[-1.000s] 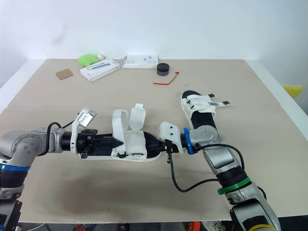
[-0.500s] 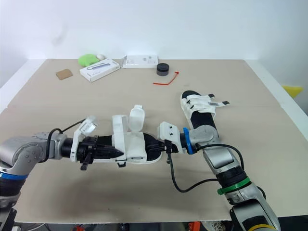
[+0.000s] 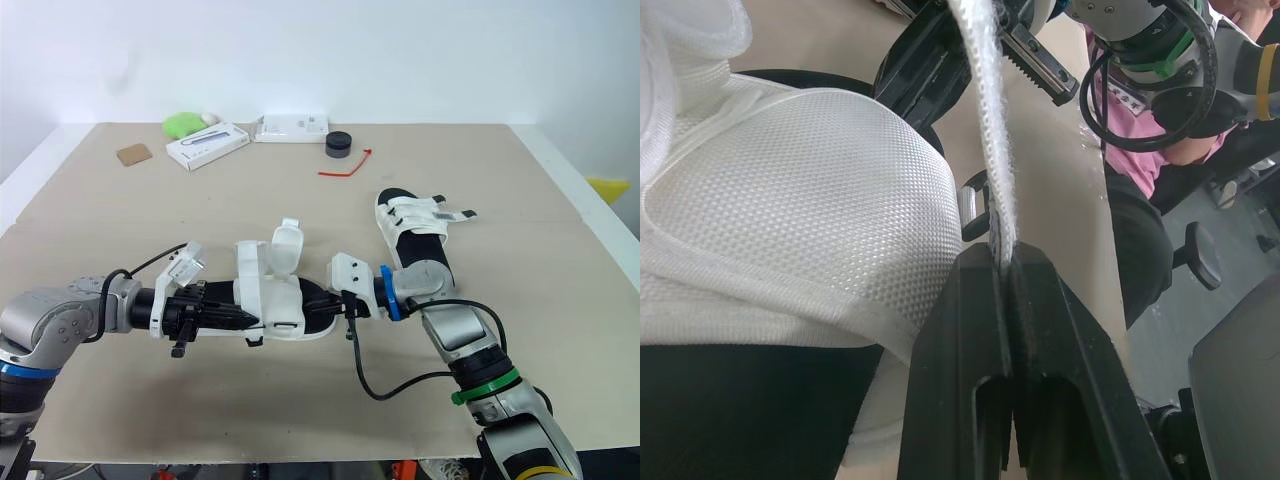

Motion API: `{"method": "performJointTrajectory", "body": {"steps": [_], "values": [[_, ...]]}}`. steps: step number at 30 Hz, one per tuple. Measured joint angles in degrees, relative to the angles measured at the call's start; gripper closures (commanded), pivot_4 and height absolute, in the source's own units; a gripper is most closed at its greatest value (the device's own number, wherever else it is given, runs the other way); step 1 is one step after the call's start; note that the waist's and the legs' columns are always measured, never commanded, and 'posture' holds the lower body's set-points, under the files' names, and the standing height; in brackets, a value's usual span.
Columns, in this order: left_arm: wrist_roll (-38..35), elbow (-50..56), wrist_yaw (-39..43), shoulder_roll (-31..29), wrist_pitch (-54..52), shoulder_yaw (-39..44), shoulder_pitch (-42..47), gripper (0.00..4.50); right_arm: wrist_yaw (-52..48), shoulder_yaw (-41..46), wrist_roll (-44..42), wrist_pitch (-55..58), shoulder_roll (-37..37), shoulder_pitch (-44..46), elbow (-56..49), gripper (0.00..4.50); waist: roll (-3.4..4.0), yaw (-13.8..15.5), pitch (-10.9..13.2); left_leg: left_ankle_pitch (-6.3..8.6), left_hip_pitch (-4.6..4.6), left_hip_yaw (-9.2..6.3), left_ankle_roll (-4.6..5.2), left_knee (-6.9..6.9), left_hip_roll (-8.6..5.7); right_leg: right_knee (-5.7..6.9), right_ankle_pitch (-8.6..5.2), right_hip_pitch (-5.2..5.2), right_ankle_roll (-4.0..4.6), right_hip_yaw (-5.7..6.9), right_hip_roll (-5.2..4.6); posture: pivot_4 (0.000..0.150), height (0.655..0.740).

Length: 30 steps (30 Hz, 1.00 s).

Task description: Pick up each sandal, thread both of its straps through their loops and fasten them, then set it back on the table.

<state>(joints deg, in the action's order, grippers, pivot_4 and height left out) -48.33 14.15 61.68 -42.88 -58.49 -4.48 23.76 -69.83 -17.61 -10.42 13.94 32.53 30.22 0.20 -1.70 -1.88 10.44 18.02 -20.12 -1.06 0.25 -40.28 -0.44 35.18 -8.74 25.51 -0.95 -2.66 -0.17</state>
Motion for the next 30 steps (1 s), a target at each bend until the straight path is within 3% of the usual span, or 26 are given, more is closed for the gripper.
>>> {"method": "performJointTrajectory", "body": {"steps": [4,5,7,9,14,21,24,26,27,30], "values": [[-2.4,0.0,-0.2,0.0,-2.5,1.0,2.0,4.45,0.0,0.0,0.0,0.0,0.0,0.0,0.0,4.5,0.0,0.0,0.0,0.0,-0.03,0.0,0.0,0.0,0.0,-0.01,-0.01,0.01,-0.01,0.01,0.0,0.15,0.74],[-3.6,-0.3,-0.7,0.3,-4.0,1.8,3.2,3.89,0.0,0.0,0.0,0.0,0.0,0.0,0.0,4.5,0.0,0.0,0.0,0.0,-0.03,-0.01,0.0,0.0,-0.01,-0.01,-0.01,0.01,-0.02,0.01,0.0,0.15,0.74],[-4.7,-0.6,-1.0,0.7,-5.0,3.1,5.4,3.32,0.0,0.0,0.0,0.0,-0.1,0.0,0.0,4.5,0.0,0.0,0.0,0.0,-0.03,0.01,0.0,0.0,-0.01,-0.02,-0.01,0.01,-0.03,0.0,0.0,0.15,0.74],[-4.5,-0.2,-0.2,0.0,-4.7,3.0,5.3,2.44,0.0,0.0,0.0,0.0,-0.1,0.0,0.0,4.5,0.0,-0.2,0.0,0.02,-0.03,0.01,0.01,0.0,0.0,-0.02,-0.03,0.02,-0.02,-0.02,0.01,0.15,0.74],[-4.2,0.5,1.7,-1.4,-4.2,2.5,5.0,2.44,0.0,0.0,0.1,0.0,-0.4,0.0,0.1,4.5,0.0,-0.2,0.0,0.04,-0.06,-0.02,-0.03,0.0,-0.01,-0.02,-0.06,0.03,-0.01,0.0,-0.01,0.15,0.74],[-1.1,-4.4,-1.4,2.2,-1.2,2.6,8.3,2.44,0.1,0.0,0.2,-0.1,-0.6,0.0,0.2,4.5,0.0,-0.2,0.0,0.04,-0.05,0.0,-0.04,0.0,-0.04,-0.02,-0.04,0.03,-0.04,-0.02,-0.03,0.15,0.74],[-0.7,-4.7,-1.5,3.1,-0.3,2.6,8.4,3.12,0.1,0.0,0.2,-0.1,-0.5,0.0,0.2,4.5,0.0,-0.4,0.0,0.06,-0.06,-0.02,-0.05,0.0,-0.02,-0.02,-0.06,0.03,-0.01,-0.02,-0.03,0.15,0.74],[-0.2,-4.7,-1.1,3.1,0.2,2.5,8.3,4.19,0.1,0.0,0.2,-0.1,-0.5,0.0,0.2,4.5,0.0,-0.4,0.0,0.07,-0.06,-0.02,-0.05,0.0,-0.03,-0.02,-0.06,0.03,-0.01,-0.02,-0.04,0.15,0.74],[0.1,-4.7,-1.1,3.1,0.3,2.5,8.2,4.46,0.1,0.0,0.2,-0.1,-0.5,0.0,0.2,4.5,0.0,-0.4,0.0,0.07,-0.06,-0.02,-0.05,0.0,-0.03,-0.02,-0.06,0.03,-0.01,-0.02,-0.04,0.15,0.74],[0.3,-4.5,-0.1,3.1,0.9,2.4,7.5,4.46,0.1,0.0,0.2,0.0,-0.5,0.0,0.2,4.5,0.0,-0.4,0.0,0.06,-0.06,-0.01,-0.05,0.0,-0.04,-0.02,-0.06,0.03,-0.03,-0.02,-0.05,0.15,0.74]]}}
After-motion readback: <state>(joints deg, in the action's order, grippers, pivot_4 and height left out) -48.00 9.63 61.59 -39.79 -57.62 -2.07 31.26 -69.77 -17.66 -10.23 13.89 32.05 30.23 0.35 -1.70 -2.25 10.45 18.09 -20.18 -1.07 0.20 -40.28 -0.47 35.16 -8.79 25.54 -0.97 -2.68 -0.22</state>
